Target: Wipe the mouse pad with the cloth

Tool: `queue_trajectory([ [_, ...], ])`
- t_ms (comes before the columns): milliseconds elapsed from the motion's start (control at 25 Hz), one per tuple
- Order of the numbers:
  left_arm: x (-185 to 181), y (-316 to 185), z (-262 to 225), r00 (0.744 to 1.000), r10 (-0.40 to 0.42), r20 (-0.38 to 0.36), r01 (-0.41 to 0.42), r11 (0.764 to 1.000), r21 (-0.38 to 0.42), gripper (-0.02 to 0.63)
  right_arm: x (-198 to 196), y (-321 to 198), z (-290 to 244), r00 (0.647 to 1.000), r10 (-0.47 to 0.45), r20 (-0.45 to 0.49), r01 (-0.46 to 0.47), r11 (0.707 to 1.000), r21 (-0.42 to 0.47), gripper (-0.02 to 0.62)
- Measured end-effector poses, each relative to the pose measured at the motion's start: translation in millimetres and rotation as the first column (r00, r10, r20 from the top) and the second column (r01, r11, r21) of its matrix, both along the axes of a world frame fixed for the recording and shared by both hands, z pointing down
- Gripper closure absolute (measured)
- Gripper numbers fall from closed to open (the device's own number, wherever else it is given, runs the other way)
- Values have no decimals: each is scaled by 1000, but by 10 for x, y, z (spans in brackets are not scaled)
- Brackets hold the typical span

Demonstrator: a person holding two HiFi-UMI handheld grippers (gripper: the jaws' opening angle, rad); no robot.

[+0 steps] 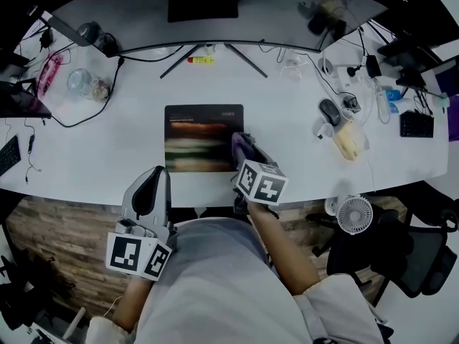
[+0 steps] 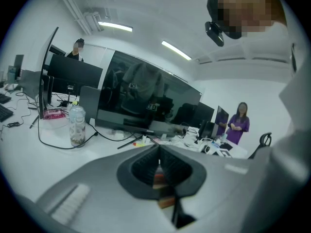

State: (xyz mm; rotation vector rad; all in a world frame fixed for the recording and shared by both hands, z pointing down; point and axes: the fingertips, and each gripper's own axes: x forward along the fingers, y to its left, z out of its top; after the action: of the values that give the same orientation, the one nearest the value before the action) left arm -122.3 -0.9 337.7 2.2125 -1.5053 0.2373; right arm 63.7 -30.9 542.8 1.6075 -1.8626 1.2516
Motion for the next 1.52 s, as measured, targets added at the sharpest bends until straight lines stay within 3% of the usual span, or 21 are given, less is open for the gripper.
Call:
queue_trajectory([
  [640,-39,54,60,1000,-15,-21,15,1000,-17,606,-204,174,12,999,-34,31,34,999,-23,445],
  [1520,-453,92,78,997,-72,-1,72,997,-26,606,-819,97,36,991,-72,112,76,997,-34,443],
])
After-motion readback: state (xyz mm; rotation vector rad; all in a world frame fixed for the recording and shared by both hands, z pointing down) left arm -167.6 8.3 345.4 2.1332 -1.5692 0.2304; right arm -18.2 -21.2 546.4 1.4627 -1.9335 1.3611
